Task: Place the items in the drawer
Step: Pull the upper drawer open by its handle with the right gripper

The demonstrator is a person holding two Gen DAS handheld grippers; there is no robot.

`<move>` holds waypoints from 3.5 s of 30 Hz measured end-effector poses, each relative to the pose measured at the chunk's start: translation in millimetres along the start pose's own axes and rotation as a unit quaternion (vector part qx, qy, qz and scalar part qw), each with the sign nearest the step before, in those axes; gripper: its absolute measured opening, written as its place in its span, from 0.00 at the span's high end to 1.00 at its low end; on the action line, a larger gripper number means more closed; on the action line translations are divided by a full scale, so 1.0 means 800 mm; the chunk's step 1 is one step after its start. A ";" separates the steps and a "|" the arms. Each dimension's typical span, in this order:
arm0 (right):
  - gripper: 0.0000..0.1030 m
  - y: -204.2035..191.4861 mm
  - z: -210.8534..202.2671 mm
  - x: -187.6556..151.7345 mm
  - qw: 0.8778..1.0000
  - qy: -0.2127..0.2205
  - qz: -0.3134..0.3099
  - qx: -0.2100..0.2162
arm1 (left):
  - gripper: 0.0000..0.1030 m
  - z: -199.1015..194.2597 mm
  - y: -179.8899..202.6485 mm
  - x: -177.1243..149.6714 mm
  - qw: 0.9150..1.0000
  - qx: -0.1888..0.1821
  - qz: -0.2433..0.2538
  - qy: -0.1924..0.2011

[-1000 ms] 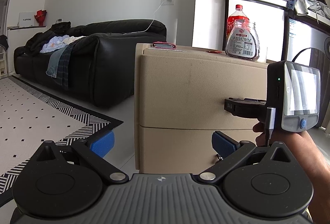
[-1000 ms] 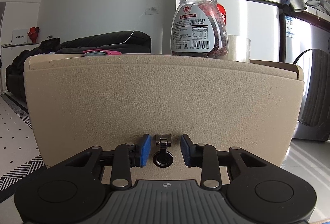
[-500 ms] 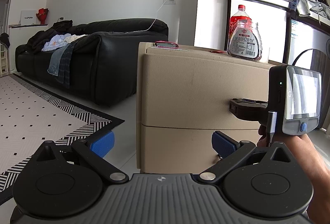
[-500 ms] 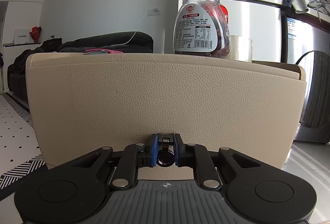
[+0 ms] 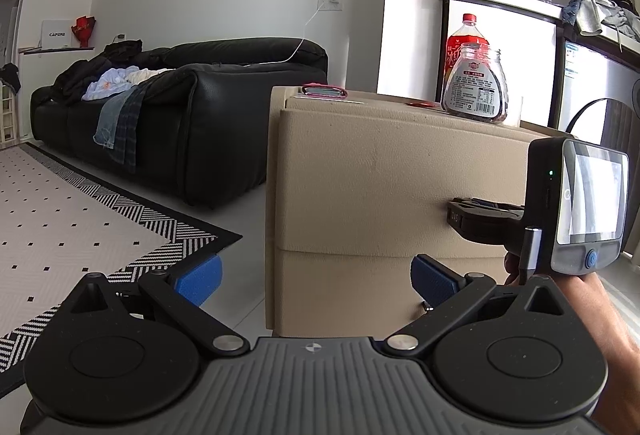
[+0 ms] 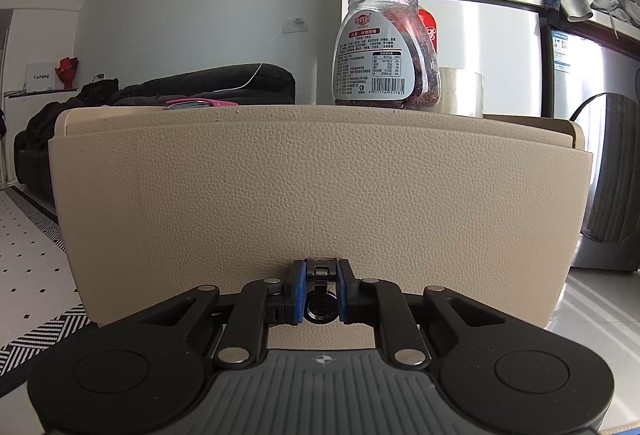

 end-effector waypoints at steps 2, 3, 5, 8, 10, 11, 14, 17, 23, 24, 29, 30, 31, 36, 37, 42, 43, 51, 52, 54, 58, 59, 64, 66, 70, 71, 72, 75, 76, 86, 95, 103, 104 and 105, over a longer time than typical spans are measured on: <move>0.84 -0.001 -0.003 0.000 1.000 0.000 0.002 0.001 | 0.00 -0.001 -0.001 0.001 1.000 -0.001 -0.002 0.000; 0.84 -0.001 -0.005 0.000 1.000 0.000 0.003 0.001 | 0.00 -0.002 -0.001 0.001 1.000 -0.001 -0.002 0.000; 0.84 -0.003 -0.008 0.000 1.000 -0.001 0.003 0.002 | 0.00 -0.003 -0.001 0.002 1.000 -0.001 -0.002 0.001; 0.84 -0.005 -0.014 -0.002 1.000 -0.001 0.005 0.003 | 0.00 -0.005 -0.001 0.003 1.000 -0.001 -0.002 0.003; 0.84 -0.006 -0.020 -0.003 1.000 -0.002 0.006 0.003 | 0.00 -0.007 -0.001 0.004 1.000 0.000 -0.003 0.004; 0.84 -0.007 -0.022 -0.003 1.000 -0.001 0.007 0.003 | 0.00 -0.009 -0.003 0.004 1.000 -0.001 -0.003 0.005; 0.84 -0.008 -0.032 -0.005 1.000 -0.002 0.008 0.004 | 0.00 -0.012 -0.005 0.004 1.000 -0.002 -0.003 0.007; 0.84 -0.010 -0.041 -0.007 1.000 -0.003 0.012 0.006 | 0.00 -0.017 -0.006 0.004 1.000 -0.002 -0.003 0.009; 0.84 -0.011 -0.058 -0.011 1.000 -0.005 0.010 0.006 | 0.00 -0.026 -0.010 0.008 1.000 -0.003 -0.005 0.015; 0.84 -0.012 -0.061 -0.012 1.000 -0.006 0.010 0.006 | 0.00 -0.028 -0.011 0.008 1.000 -0.004 -0.005 0.016; 0.84 -0.014 -0.074 -0.015 1.000 -0.007 0.014 0.006 | 0.00 -0.038 -0.013 0.010 1.000 -0.007 -0.005 0.021; 0.84 -0.015 -0.077 -0.015 1.000 -0.007 0.015 0.006 | 0.00 -0.040 -0.013 0.011 1.000 -0.007 -0.006 0.022; 0.84 -0.015 -0.080 -0.017 1.000 -0.008 0.016 0.006 | 0.00 -0.041 -0.014 0.012 1.000 -0.007 -0.006 0.022; 0.84 -0.020 -0.096 -0.022 1.000 -0.010 0.016 0.006 | 0.00 -0.047 -0.017 0.015 1.000 -0.006 -0.010 0.025; 0.84 -0.020 -0.100 -0.022 1.000 -0.010 0.017 0.007 | 0.00 -0.049 -0.018 0.016 1.000 -0.006 -0.011 0.026; 0.84 -0.022 -0.115 -0.025 1.000 -0.013 0.019 0.008 | 0.00 -0.054 -0.019 0.018 1.000 -0.007 -0.012 0.028; 0.84 -0.023 -0.117 -0.025 1.000 -0.013 0.019 0.008 | 0.00 -0.055 -0.019 0.019 0.999 -0.008 -0.012 0.028; 0.84 -0.029 -0.140 -0.032 1.000 -0.016 0.021 0.010 | 0.00 -0.066 -0.018 0.022 0.999 -0.010 -0.008 0.033; 0.84 -0.030 -0.143 -0.032 1.000 -0.016 0.022 0.010 | 0.00 -0.067 -0.019 0.022 0.999 -0.010 -0.008 0.033; 0.84 -0.031 -0.148 -0.033 1.000 -0.017 0.024 0.011 | 0.00 -0.070 -0.019 0.022 0.999 -0.010 -0.008 0.033; 0.84 -0.035 -0.158 -0.036 0.999 -0.018 0.028 0.008 | 0.00 -0.075 -0.021 0.023 0.999 -0.011 -0.007 0.035; 0.84 -0.036 -0.160 -0.037 0.999 -0.018 0.029 0.008 | 0.00 -0.076 -0.021 0.023 0.999 -0.011 -0.008 0.035; 0.84 -0.038 -0.171 -0.039 0.999 -0.020 0.030 0.010 | 0.00 -0.081 -0.023 0.022 0.999 -0.012 -0.009 0.035; 0.84 -0.041 -0.175 -0.041 0.999 -0.020 0.031 0.010 | 0.00 -0.082 -0.024 0.021 0.999 -0.013 -0.009 0.035; 0.84 -0.042 -0.180 -0.041 0.999 -0.022 0.036 0.008 | 0.00 -0.085 -0.024 0.020 0.999 -0.014 -0.010 0.034; 0.84 -0.042 -0.181 -0.041 0.999 -0.022 0.038 0.008 | 0.00 -0.085 -0.024 0.020 0.999 -0.014 -0.010 0.034; 0.84 -0.042 -0.183 -0.041 0.999 -0.022 0.044 0.007 | 0.00 -0.086 -0.025 0.020 0.999 -0.015 -0.011 0.033; 0.84 -0.044 -0.188 -0.042 0.999 -0.021 0.044 0.006 | 0.00 -0.087 -0.025 0.019 0.999 -0.016 -0.011 0.032; 0.84 -0.045 -0.189 -0.042 0.999 -0.022 0.043 0.006 | 0.00 -0.088 -0.025 0.019 0.999 -0.016 -0.011 0.032; 0.84 -0.048 -0.198 -0.044 0.999 -0.024 0.040 0.008 | 0.00 -0.091 -0.026 0.020 0.999 -0.018 -0.012 0.034; 0.75 -0.044 -0.204 -0.041 0.997 -0.028 0.072 0.004 | 0.00 -0.097 -0.022 0.029 0.999 -0.021 -0.004 0.044; 0.54 -0.035 -0.231 -0.017 0.997 0.008 0.072 0.000 | 0.00 -0.085 -0.027 0.048 0.999 -0.014 -0.014 0.051; 0.50 -0.033 -0.237 -0.010 0.998 0.017 0.068 -0.001 | 0.00 -0.082 -0.027 0.050 0.998 -0.017 -0.016 0.051; 0.46 -0.031 -0.242 -0.004 0.998 0.026 0.064 -0.004 | 0.00 -0.080 -0.027 0.053 0.998 -0.017 -0.016 0.052</move>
Point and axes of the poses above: each gripper's, at about its wrist camera, not at the fingertips, and z roughly the way its jaws point, y to its right, x to its top, the point moved 7 cm from there along z, roughly the way its jaws point, and after that the axes turned 15 degrees about x, right-handed, at the moved point
